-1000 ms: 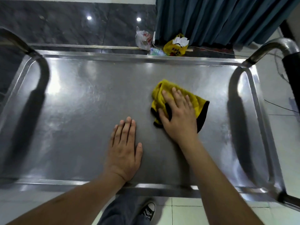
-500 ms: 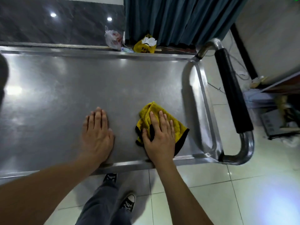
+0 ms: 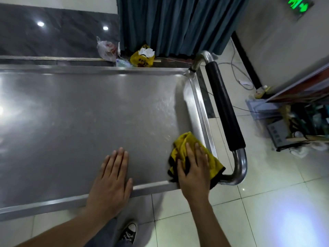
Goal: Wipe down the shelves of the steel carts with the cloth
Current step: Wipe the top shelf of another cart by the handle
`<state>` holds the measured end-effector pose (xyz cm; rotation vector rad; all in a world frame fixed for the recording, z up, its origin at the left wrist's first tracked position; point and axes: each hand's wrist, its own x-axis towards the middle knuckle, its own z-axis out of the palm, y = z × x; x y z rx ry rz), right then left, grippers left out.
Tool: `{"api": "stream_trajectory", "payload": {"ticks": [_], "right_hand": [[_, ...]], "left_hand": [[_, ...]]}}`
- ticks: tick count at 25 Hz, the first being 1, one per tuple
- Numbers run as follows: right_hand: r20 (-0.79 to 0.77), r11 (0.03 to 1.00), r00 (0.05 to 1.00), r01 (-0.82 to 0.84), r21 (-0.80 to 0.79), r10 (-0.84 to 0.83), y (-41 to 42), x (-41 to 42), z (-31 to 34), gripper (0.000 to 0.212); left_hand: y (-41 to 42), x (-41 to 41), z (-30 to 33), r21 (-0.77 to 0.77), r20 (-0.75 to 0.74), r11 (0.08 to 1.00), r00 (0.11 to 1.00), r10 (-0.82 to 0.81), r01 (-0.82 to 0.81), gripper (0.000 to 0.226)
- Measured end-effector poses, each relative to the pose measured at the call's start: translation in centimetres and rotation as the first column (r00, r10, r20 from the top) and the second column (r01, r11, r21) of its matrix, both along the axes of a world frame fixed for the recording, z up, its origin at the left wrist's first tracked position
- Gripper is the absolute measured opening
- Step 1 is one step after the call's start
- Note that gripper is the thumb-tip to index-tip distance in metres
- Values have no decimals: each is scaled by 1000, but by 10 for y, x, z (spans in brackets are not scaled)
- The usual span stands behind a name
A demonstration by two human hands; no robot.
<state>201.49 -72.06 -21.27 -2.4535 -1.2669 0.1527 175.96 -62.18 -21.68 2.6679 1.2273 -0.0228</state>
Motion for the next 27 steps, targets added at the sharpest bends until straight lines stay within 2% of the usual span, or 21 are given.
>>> {"api": "stream_trajectory", "payload": {"ticks": [4, 11, 15, 19, 23, 27], "right_hand": [[40, 1000, 999, 15, 9, -15, 68, 41, 2, 64], [51, 997, 996, -69, -41, 71, 267, 120, 6, 62], [13, 992, 993, -121, -35, 121, 312, 137, 2, 65], [14, 989, 989, -147, 11, 146, 267, 107, -1, 63], [-1, 980, 983, -181, 77, 182, 151, 37, 3, 63], [-15, 964, 965, -262, 53, 263, 41, -31, -1, 63]], "left_hand": [[-1, 2, 0, 11, -7, 1000, 1000, -9, 9, 79], [0, 9, -4, 89, 10, 996, 1000, -3, 2, 85], [7, 9, -1, 82, 0, 997, 1000, -1, 1, 87], [6, 6, 5, 0, -13, 1000, 1000, 10, -10, 88], [5, 6, 8, -17, -40, 1000, 999, 13, -14, 86], [1, 5, 8, -12, -47, 1000, 999, 10, -10, 84]]}}
